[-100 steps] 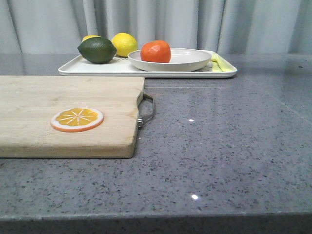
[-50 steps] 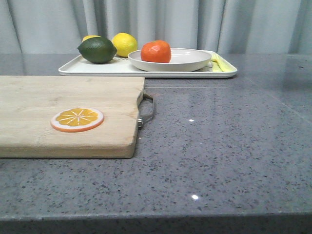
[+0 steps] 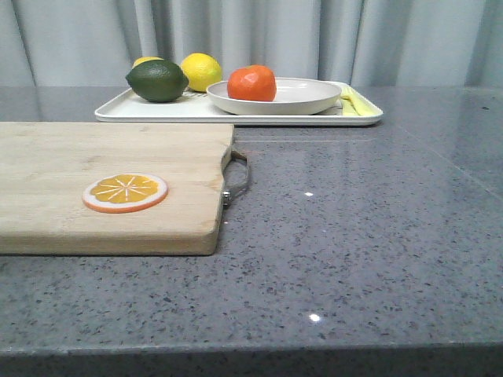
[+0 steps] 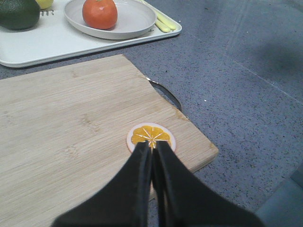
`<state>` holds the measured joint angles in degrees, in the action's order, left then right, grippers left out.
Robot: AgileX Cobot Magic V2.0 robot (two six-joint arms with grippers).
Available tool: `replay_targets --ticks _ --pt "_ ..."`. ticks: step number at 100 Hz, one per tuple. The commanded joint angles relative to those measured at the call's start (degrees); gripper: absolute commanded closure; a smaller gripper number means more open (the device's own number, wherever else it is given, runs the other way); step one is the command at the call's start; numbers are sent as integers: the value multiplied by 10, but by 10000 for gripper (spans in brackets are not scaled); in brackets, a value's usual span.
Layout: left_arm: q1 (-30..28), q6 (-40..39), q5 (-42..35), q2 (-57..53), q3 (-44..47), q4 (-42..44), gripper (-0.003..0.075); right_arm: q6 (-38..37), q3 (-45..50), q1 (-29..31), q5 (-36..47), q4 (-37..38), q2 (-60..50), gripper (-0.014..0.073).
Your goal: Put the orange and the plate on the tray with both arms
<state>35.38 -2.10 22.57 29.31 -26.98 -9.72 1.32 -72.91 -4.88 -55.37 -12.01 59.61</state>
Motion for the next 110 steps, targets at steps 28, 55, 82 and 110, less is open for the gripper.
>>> replay_targets --ticks 28,55,82,110 --pt "-1 -5 -39 1 -15 -7 739 13 210 3 166 -1 -219 662" --pt "-1 -5 -37 -17 -13 -8 739 13 337 3 209 -1 -344 662" --pt "-1 -5 -1 -81 2 -10 739 13 422 3 226 -1 -433 662" --pt "-1 -5 6 -128 22 -11 739 13 444 3 243 -1 -465 662"
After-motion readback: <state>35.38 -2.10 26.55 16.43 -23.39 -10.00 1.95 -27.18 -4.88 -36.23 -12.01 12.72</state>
